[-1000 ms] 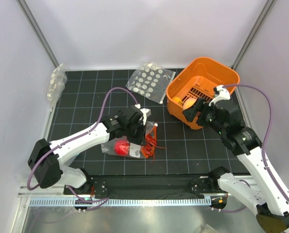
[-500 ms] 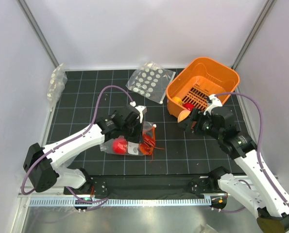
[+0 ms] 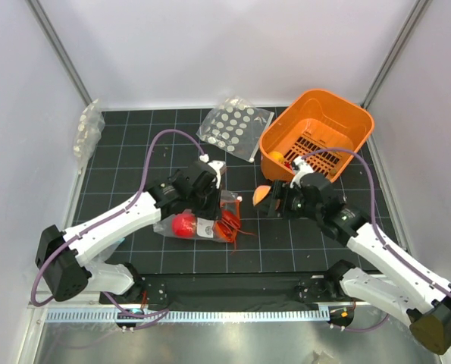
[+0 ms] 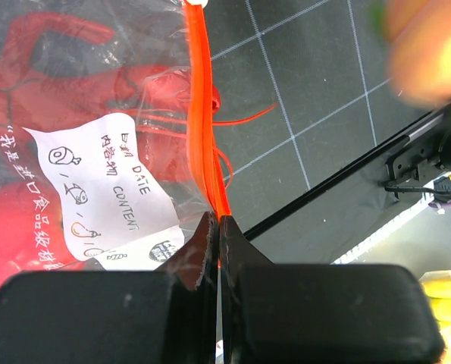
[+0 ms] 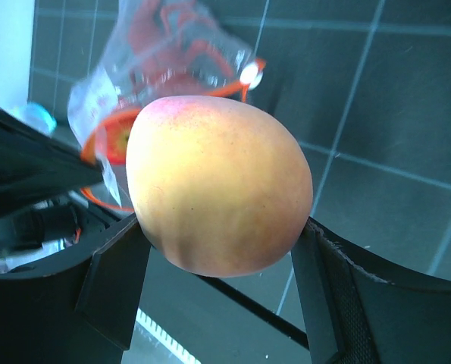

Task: Place the food in the zip-top bag and seal the zipper
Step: Place the fake fruit in the zipper food storage bag.

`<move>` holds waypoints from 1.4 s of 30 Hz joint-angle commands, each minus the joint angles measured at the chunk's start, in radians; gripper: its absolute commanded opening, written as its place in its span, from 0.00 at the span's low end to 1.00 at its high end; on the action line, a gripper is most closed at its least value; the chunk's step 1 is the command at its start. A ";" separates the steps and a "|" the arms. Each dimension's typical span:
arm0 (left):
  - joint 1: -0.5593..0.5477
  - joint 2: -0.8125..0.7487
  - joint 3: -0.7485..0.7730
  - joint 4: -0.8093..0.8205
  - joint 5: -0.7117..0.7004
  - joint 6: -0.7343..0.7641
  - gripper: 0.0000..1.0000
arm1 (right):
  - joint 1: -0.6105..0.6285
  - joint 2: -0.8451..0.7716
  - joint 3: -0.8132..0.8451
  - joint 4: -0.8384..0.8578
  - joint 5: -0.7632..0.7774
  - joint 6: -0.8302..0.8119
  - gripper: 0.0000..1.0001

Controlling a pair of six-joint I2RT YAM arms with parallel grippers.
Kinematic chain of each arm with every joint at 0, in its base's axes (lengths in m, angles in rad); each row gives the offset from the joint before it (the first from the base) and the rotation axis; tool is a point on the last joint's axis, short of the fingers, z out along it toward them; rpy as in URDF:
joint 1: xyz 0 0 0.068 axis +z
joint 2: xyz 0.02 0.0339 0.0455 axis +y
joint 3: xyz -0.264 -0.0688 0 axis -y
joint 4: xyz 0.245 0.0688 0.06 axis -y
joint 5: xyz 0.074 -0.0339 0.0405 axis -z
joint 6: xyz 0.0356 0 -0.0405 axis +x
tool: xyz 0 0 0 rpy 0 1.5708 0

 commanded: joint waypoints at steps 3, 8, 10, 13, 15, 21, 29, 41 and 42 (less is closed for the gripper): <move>0.015 -0.026 0.058 0.002 -0.018 -0.006 0.00 | 0.118 0.049 -0.077 0.161 0.045 0.066 0.28; 0.015 -0.030 0.067 0.002 -0.018 -0.038 0.00 | 0.201 0.120 -0.111 0.265 0.047 0.074 0.28; 0.016 -0.033 0.070 0.002 -0.013 -0.049 0.00 | 0.207 0.149 -0.114 0.314 0.023 0.068 0.28; 0.016 -0.046 0.062 0.005 -0.001 -0.075 0.00 | 0.209 0.222 -0.117 0.392 -0.013 0.062 0.28; 0.016 -0.052 0.058 0.009 0.017 -0.084 0.00 | 0.209 0.282 -0.108 0.429 -0.025 0.047 0.28; 0.016 -0.084 0.070 0.020 0.063 -0.093 0.00 | 0.215 0.439 -0.021 0.518 -0.100 -0.001 0.28; 0.016 -0.089 0.076 0.031 0.108 -0.136 0.00 | 0.273 0.508 0.032 0.667 -0.200 -0.004 0.29; 0.016 -0.167 -0.056 0.118 0.091 -0.250 0.00 | 0.359 0.617 -0.105 0.986 -0.263 0.109 0.31; 0.016 -0.168 -0.057 0.115 0.091 -0.251 0.00 | 0.362 0.615 -0.103 0.991 -0.264 0.114 0.31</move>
